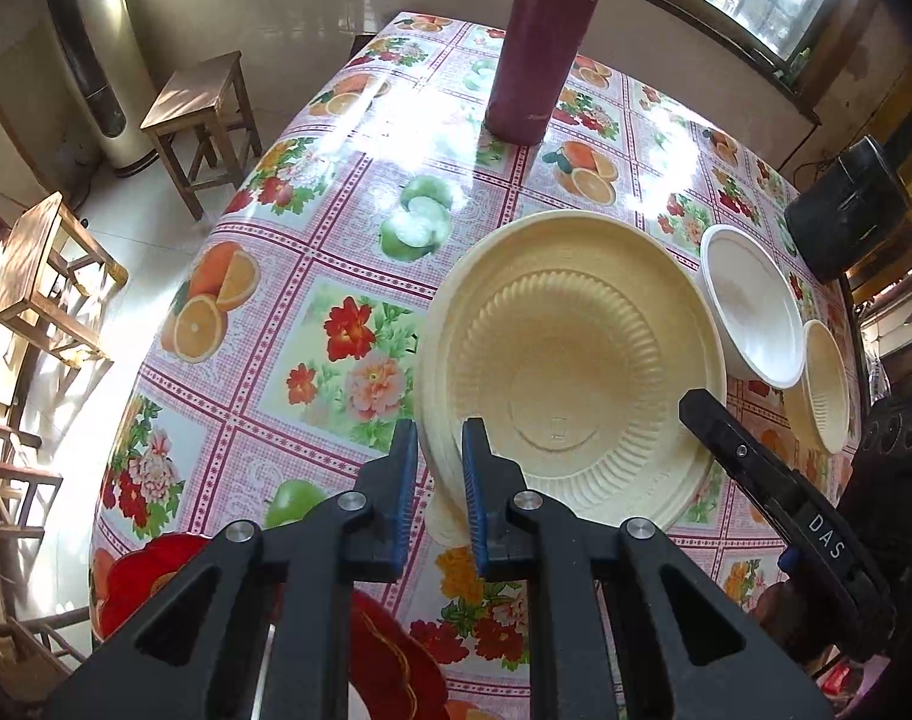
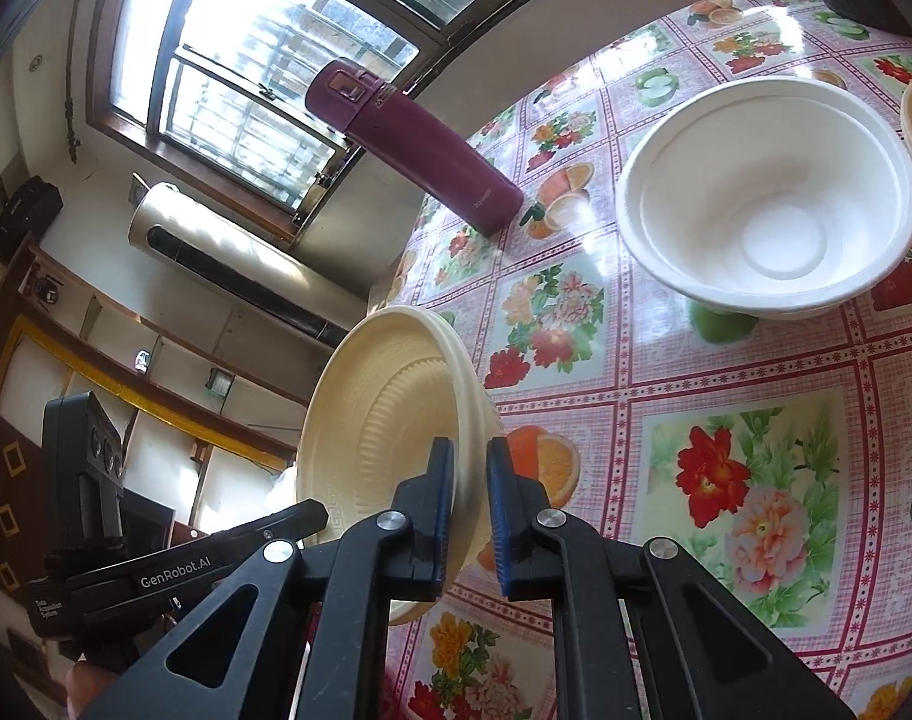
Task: Organize plates and bowls
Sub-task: 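Carry the beige plate over and lower it onto the red plate stack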
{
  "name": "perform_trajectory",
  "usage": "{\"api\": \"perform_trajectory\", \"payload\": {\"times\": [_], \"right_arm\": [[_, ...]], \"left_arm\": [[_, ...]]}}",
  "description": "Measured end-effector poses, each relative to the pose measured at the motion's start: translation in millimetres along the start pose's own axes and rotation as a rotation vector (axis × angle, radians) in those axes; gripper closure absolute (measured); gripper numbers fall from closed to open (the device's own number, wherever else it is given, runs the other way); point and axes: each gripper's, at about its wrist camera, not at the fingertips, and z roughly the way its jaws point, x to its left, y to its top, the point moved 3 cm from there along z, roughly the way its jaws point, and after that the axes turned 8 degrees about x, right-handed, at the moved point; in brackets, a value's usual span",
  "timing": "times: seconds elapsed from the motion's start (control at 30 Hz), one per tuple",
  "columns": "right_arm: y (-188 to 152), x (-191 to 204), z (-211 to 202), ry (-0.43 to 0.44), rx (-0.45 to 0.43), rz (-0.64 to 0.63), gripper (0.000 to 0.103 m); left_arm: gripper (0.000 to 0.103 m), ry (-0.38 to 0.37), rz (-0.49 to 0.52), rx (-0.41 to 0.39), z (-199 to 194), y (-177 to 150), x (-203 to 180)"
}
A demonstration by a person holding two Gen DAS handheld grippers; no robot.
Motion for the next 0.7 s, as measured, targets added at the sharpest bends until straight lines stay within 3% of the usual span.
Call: {"api": "perform_trajectory", "payload": {"times": [0.37, 0.7], "right_arm": [[-46, 77, 9, 0.096, 0.084, -0.132, 0.092], [-100, 117, 31, 0.093, 0.195, -0.267, 0.092]], "left_arm": [[0.090, 0.019, -0.065, -0.098, -57, -61, 65], [0.089, 0.020, -0.161, -0.085, -53, -120, 117]]}}
